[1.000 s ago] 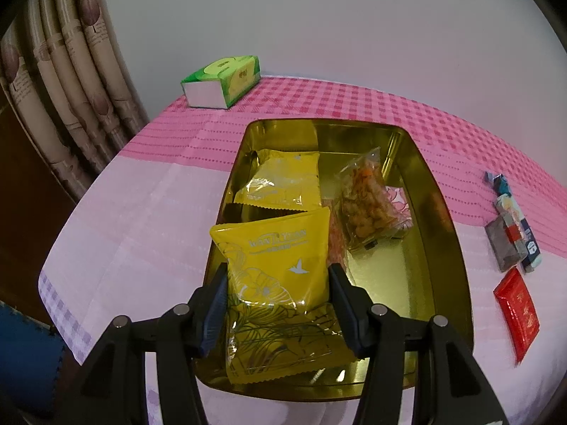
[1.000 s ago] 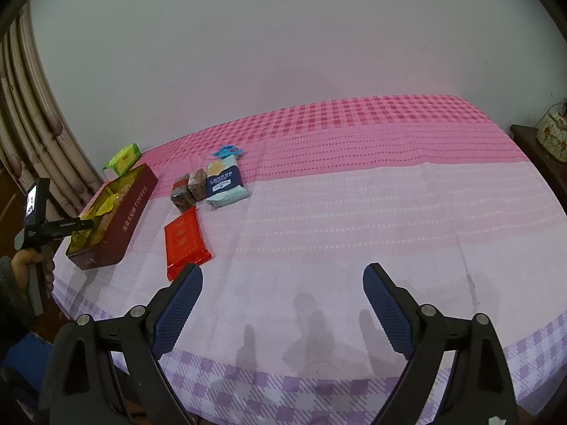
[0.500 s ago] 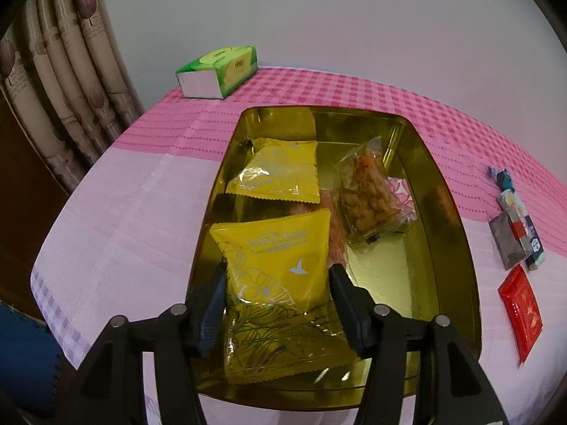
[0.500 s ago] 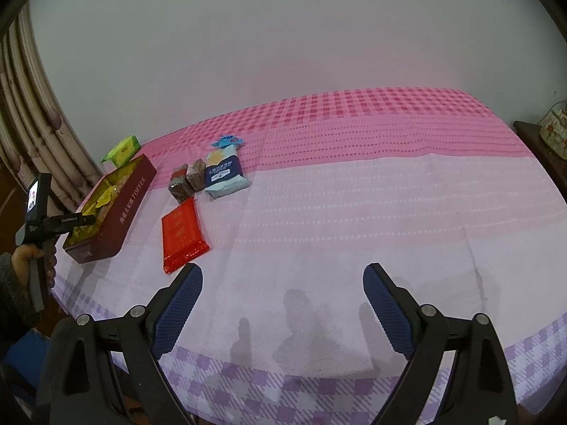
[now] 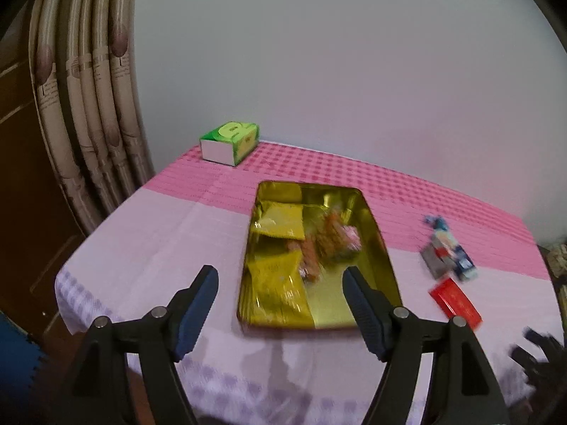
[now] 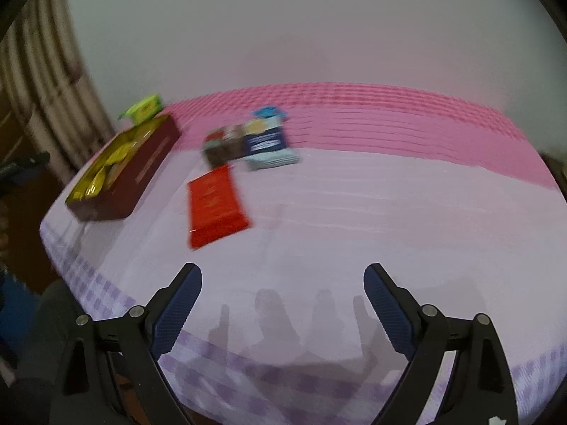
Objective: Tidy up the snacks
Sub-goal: 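Grasp the red packet with gold print using the right gripper, then lift the red packet and carry it over the gold tin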
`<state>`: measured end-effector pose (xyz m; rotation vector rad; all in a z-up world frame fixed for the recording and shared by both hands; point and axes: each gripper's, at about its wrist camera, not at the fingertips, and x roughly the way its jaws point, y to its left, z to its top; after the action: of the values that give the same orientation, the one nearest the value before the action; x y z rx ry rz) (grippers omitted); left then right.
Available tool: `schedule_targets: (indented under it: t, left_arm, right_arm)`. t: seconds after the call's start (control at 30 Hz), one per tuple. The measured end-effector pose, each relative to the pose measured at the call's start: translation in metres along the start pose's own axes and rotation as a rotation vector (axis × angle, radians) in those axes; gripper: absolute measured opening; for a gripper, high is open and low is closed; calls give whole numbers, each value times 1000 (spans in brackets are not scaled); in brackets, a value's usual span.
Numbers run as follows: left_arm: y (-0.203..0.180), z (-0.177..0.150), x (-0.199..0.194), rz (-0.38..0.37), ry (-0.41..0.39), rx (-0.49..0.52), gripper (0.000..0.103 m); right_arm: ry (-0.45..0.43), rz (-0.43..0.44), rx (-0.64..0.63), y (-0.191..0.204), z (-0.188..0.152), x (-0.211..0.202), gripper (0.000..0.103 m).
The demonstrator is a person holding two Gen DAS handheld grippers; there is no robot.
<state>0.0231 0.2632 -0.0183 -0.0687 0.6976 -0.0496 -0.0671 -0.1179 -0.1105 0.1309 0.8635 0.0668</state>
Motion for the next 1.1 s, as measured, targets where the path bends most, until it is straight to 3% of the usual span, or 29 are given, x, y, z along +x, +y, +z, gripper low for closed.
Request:
schedule_targets:
  t: [0.2, 0.37, 0.43, 0.57, 0.6, 0.87, 1.1]
  left_arm:
    - [-6, -15, -7, -66, -1, 3, 74]
    - [-7, -15, -11, -88, -8, -20, 74]
    - [-5, -14, -13, -104, -19, -31, 74]
    - [-2, -13, -13, -104, -25, -40, 74]
    - [-1, -12, -12, -109, -24, -49, 74]
    - [-4, -11, -9, -100, -24, -47, 74]
    - [-9, -13, -10, -78, -22, -33, 74]
  right_arm:
    - [85, 60, -105, 39, 29, 47, 91]
    - [138, 58, -189, 63, 53, 83, 87]
    - [165, 46, -175, 64, 58, 96, 77]
    - [167, 19, -173, 63, 65, 108, 45]
    - [167, 22, -175, 63, 66, 109, 42]
    - [150, -19, -226, 67, 58, 89, 41]
    - [124, -131, -144, 24, 66, 61, 41]
